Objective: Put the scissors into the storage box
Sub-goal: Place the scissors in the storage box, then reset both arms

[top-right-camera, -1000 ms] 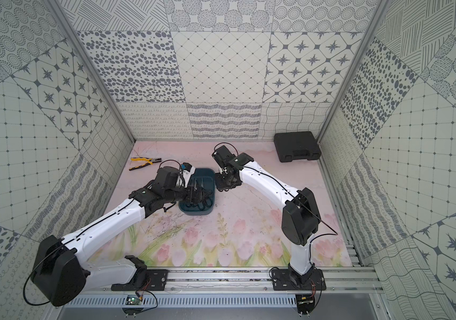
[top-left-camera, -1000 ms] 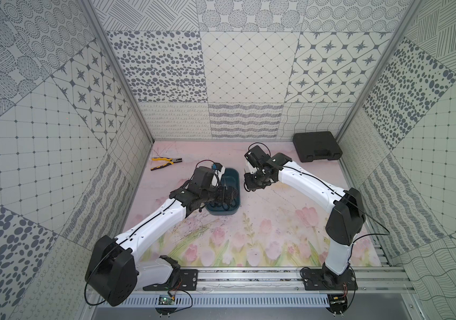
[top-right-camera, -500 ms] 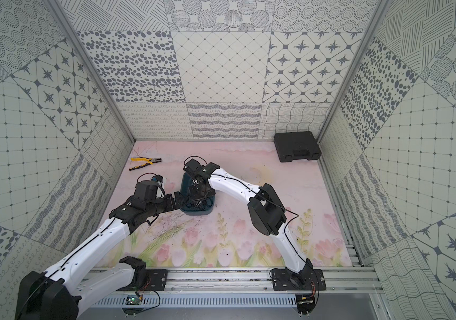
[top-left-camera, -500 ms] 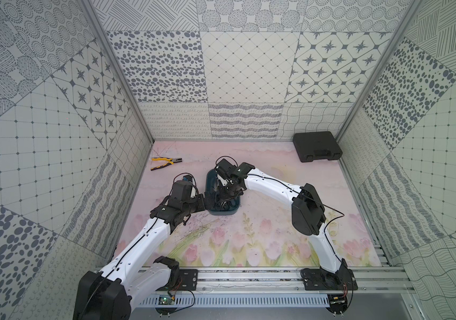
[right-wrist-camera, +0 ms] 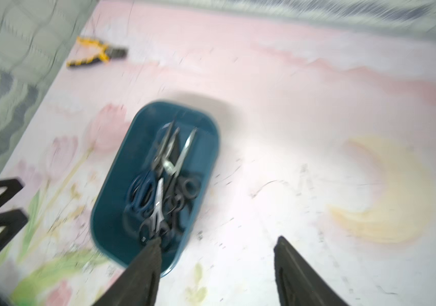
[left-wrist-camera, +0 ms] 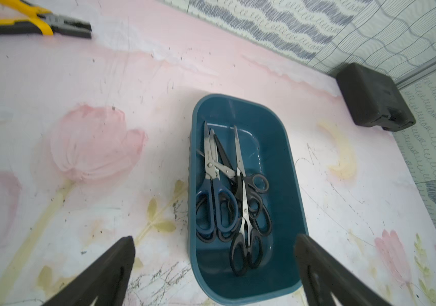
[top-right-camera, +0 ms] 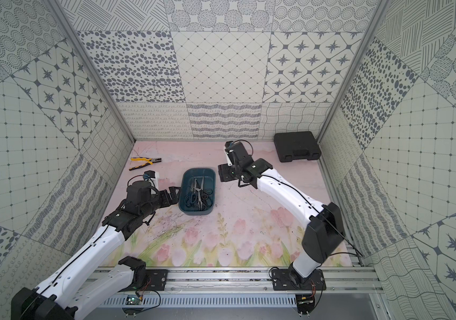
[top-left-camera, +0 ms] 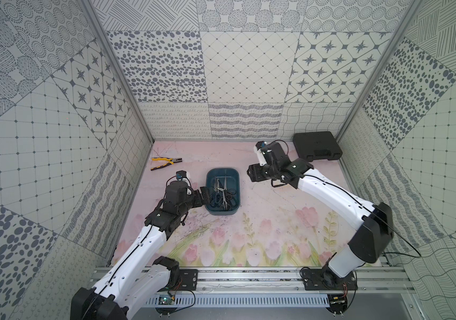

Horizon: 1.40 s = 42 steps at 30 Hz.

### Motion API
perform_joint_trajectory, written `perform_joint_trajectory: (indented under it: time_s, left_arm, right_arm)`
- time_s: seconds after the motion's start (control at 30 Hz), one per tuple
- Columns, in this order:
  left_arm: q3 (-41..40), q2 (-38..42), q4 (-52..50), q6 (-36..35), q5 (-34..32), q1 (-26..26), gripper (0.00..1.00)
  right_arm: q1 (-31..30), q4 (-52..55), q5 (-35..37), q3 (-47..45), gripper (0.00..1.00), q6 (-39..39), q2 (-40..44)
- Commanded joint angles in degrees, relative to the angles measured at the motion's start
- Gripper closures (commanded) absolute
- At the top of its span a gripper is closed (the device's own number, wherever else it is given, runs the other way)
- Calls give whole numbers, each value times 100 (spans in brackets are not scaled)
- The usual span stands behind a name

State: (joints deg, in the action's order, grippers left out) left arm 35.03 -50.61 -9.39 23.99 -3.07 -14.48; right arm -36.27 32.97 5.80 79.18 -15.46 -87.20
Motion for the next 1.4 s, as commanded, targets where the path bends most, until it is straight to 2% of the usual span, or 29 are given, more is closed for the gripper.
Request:
perform_joint_trajectory:
  time_s: [0.0, 0.07, 0.1, 0.23, 0.33, 0.47, 0.8, 0.97, 1.1, 1.27, 1.37]
  left_arm:
    - [-1069, 789, 2556, -1219, -1286, 63, 1]
    - [-1750, 1184, 3502, -1587, -1710, 69, 1]
    - [-1892, 1300, 3569, -1678, -1884, 73, 1]
    - [-2013, 1363, 2906, -1716, -2439, 70, 1]
    - [-2332, 1268, 3170, -1543, -2630, 75, 1]
    - [-2675, 826, 3784, -1530, -2938, 70, 1]
    - [-2606, -1488, 5478, -1986, -2574, 73, 0]
    - [-2140, -2399, 6091, -2182, -2083, 78, 0]
    - [-1857, -2894, 6249, -2468, -2174, 98, 1]
    - [-2204, -3878, 8078, -2651, -2166, 223, 1]
    - [-2312, -3775, 7990, -2591, -1793, 234, 1]
  right_arm:
    - [378, -1705, 724, -1253, 23, 1087, 905]
    - [734, -2481, 923, -2093, 23, 1662, 1490]
    - [846, -2818, 1059, -2476, 23, 1861, 1716]
    - [1605, -4178, 1335, -3899, 23, 2241, 2369]
    - [2264, -4547, 1571, -4447, 21, 1839, 2382]
    - [2962, -4693, 1470, -4755, 21, 1079, 2009]
    - [3125, -6084, 1545, -5248, 20, 1061, 1076]
    - [3159, -6705, 1383, -5368, 19, 1079, 769]
    - [3188, -7301, 1055, -5510, 19, 1133, 581]
    - [3205, -8839, 819, -6020, 19, 1149, -88]
    - [3202, -9387, 595, -6301, 18, 1258, -111]
